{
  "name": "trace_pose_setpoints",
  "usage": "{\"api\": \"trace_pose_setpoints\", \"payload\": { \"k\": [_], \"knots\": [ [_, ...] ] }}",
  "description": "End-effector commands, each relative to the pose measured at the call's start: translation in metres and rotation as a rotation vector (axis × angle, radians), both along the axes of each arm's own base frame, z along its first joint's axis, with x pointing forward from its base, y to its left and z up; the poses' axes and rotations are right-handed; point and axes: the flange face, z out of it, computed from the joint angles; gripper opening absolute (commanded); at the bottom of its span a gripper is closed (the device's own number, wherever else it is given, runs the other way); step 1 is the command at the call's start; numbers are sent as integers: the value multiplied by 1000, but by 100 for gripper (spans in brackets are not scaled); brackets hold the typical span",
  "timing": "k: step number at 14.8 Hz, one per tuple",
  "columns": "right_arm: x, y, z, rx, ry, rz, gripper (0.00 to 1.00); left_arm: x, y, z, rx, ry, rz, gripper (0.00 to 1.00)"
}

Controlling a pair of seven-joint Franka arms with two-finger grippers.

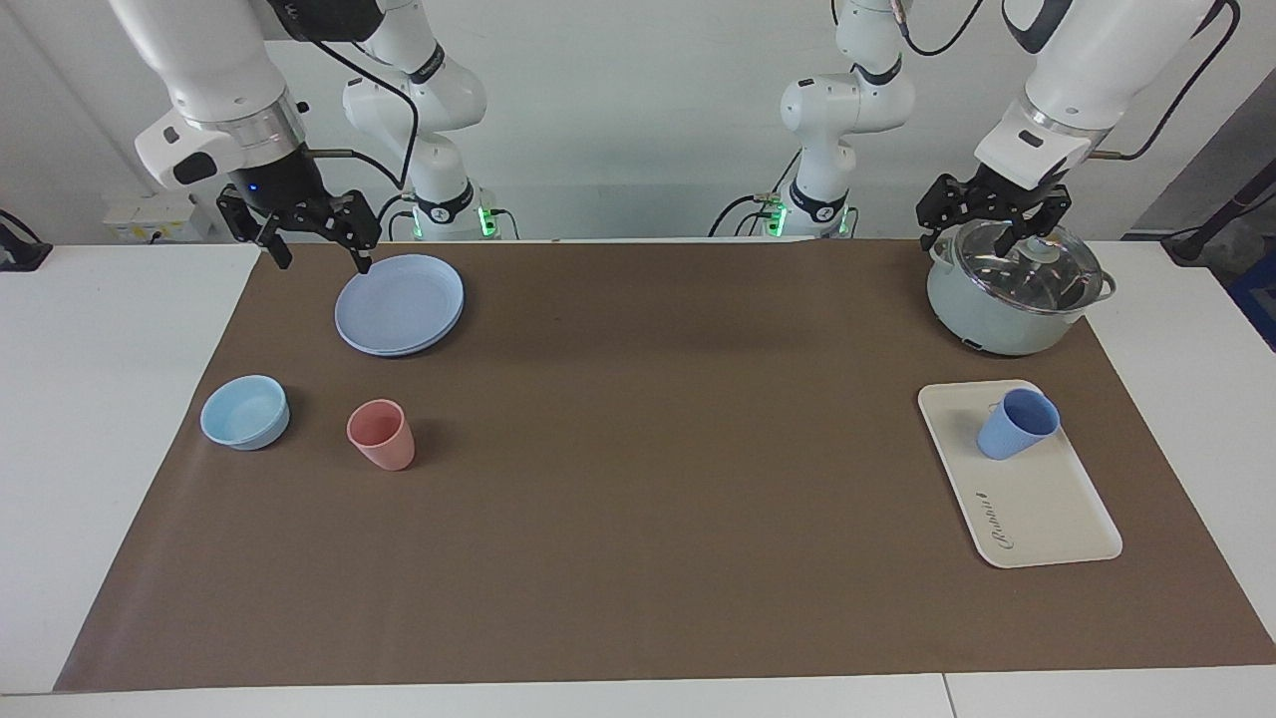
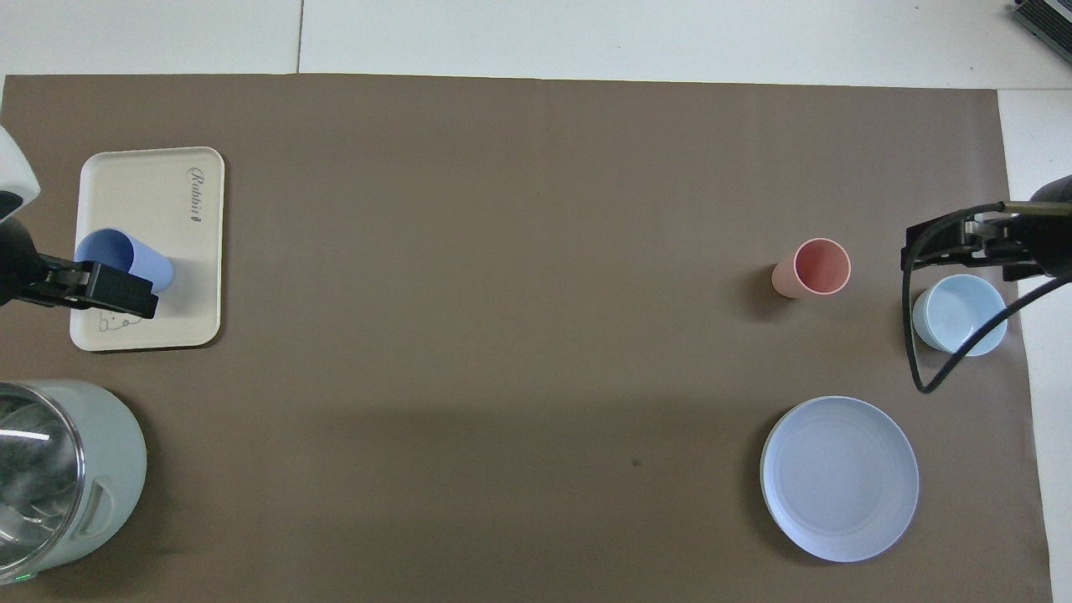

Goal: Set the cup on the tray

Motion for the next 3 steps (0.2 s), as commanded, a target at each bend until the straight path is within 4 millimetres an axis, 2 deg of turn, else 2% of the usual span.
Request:
{"api": "trace_pose_setpoints", "payload": {
  "k": [1,3],
  "knots": [
    [-6,-5,-3,-4,20,23,100,-8,2,0,23,2,-9,100],
    [-8,-5,-2,-4,20,22,100,-8,2,0,23,2,-7,100]
  ]
}}
